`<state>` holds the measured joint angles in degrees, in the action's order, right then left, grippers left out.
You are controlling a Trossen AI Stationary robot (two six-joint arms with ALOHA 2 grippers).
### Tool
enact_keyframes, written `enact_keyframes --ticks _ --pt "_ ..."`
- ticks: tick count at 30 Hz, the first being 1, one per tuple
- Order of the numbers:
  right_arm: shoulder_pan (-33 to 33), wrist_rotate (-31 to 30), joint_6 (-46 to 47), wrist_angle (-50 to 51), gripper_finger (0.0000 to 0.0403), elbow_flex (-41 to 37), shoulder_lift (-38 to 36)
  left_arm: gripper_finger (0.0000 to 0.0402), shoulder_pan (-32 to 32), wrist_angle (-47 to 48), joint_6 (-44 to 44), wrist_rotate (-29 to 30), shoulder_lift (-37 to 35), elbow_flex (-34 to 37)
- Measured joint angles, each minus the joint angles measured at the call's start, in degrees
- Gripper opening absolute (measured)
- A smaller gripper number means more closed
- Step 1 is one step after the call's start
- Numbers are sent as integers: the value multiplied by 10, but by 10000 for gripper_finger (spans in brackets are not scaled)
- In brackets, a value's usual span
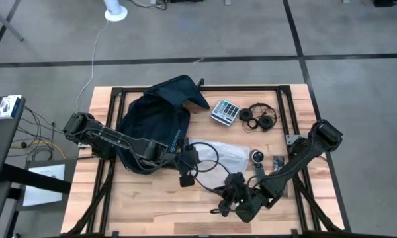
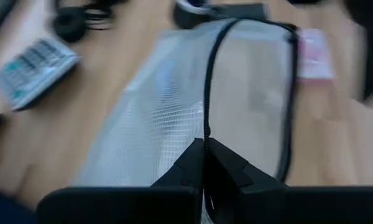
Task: Unpack backpack
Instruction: Remove the black pen from the white zip bag
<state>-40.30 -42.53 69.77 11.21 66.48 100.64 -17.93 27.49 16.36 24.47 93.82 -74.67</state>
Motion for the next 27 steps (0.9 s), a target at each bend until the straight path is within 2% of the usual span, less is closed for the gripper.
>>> enact_keyframes --ticks 4,12,14,17,22,27 --pt "8 3 -17 -89 0 -20 1 0 1 -8 10 40 0 0" --pt "53 23 -34 -227 0 -20 94 0 1 -29 -9 40 0 0" --pt "58 18 -15 -205 0 -21 114 0 1 -28 -15 40 0 0" --pt "47 -23 52 -139 0 -22 121 0 -4 -13 -14 39 0 0" --pt "16 -108 199 38 0 -21 103 0 -17 18 -4 22 0 0" --pt "11 -121 295 153 0 -21 102 0 -30 -2 -15 -29 0 0"
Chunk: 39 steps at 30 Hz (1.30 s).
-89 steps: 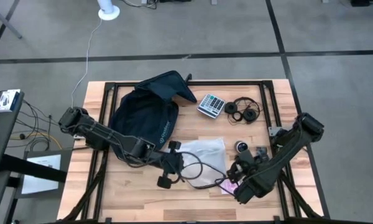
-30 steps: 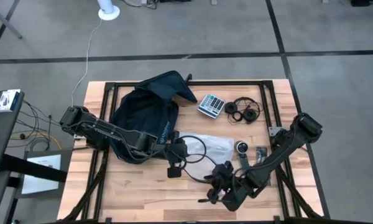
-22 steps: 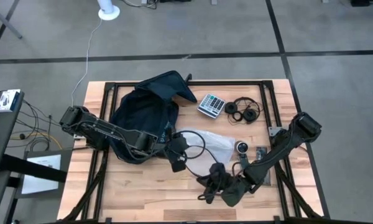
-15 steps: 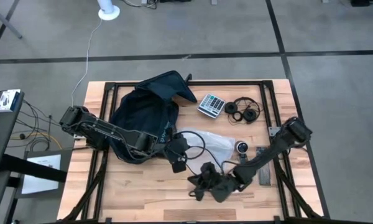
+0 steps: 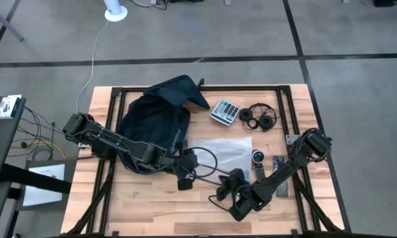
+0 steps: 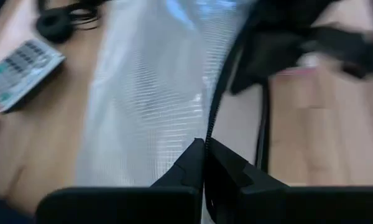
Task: Unpack backpack
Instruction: Remove the black pen from the white zip bag
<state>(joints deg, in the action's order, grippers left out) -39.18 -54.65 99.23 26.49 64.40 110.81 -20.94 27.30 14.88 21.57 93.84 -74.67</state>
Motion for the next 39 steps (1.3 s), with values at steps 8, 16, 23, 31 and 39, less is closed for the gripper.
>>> enact_keyframes --ticks 8,16,23,31,39 --pt "49 -40 -86 -59 0 0 1 0 -13 -78 -6 -52 0 0" --pt "98 -40 -233 -85 0 0 1 0 -13 -26 -5 -63 0 0" --pt "134 -40 -304 -142 0 0 1 0 -13 6 -10 -80 0 0" --pt "158 -31 -270 -137 0 0 1 0 -13 39 -54 -83 0 0" --pt "157 2 -361 -128 0 0 1 0 -11 6 -65 -104 0 0"
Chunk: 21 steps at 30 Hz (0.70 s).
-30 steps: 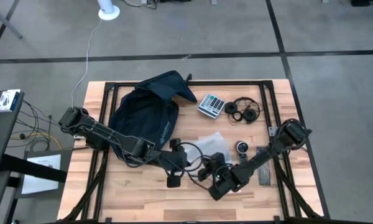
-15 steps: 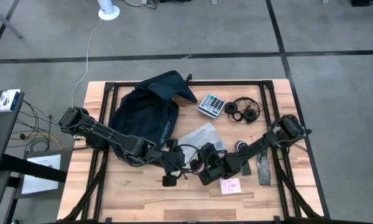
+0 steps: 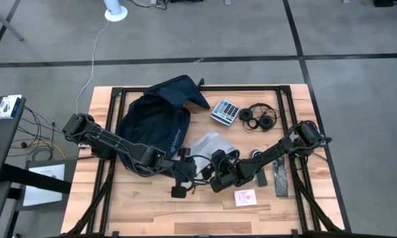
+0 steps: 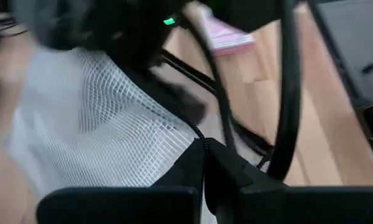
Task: Unpack backpack
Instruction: Remove the black pen from the white zip bag
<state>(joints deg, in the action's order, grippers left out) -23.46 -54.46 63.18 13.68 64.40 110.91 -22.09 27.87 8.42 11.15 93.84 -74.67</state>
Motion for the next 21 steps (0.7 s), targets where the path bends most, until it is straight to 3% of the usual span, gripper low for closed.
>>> enact_keyframes --ticks 4,8,14,21 --pt "0 -30 -16 -14 0 0 0 0 0 -26 -35 -62 0 0" --pt "0 -35 -147 -88 0 0 9 0 -4 -51 -57 -81 0 0" --pt "5 16 -305 -242 0 0 41 0 -4 -70 -58 -81 0 0" --pt "12 51 -316 -319 0 0 85 0 -4 -48 -54 -19 0 0"
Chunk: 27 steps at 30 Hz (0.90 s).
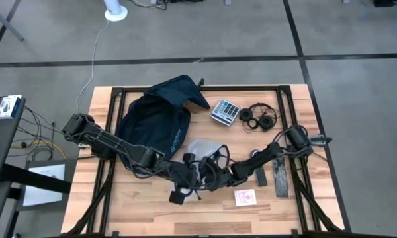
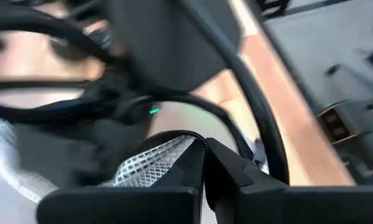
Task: Unpack backpack
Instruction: Remove the black pen from the white zip bag
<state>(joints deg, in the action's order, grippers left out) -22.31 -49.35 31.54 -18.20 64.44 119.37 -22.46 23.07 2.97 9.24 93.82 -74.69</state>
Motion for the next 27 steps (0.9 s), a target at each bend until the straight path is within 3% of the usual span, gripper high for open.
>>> enact_keyframes --ticks 8,12,22,27 --pt "-30 49 182 204 0 0 -27 0 6 156 75 90 0 0" --pt "-51 87 221 268 0 0 -47 0 20 207 107 139 0 0" --pt "-76 101 153 180 0 0 -52 0 35 187 103 149 0 0" --pt "-92 137 83 169 0 0 -107 0 32 202 75 96 0 0"
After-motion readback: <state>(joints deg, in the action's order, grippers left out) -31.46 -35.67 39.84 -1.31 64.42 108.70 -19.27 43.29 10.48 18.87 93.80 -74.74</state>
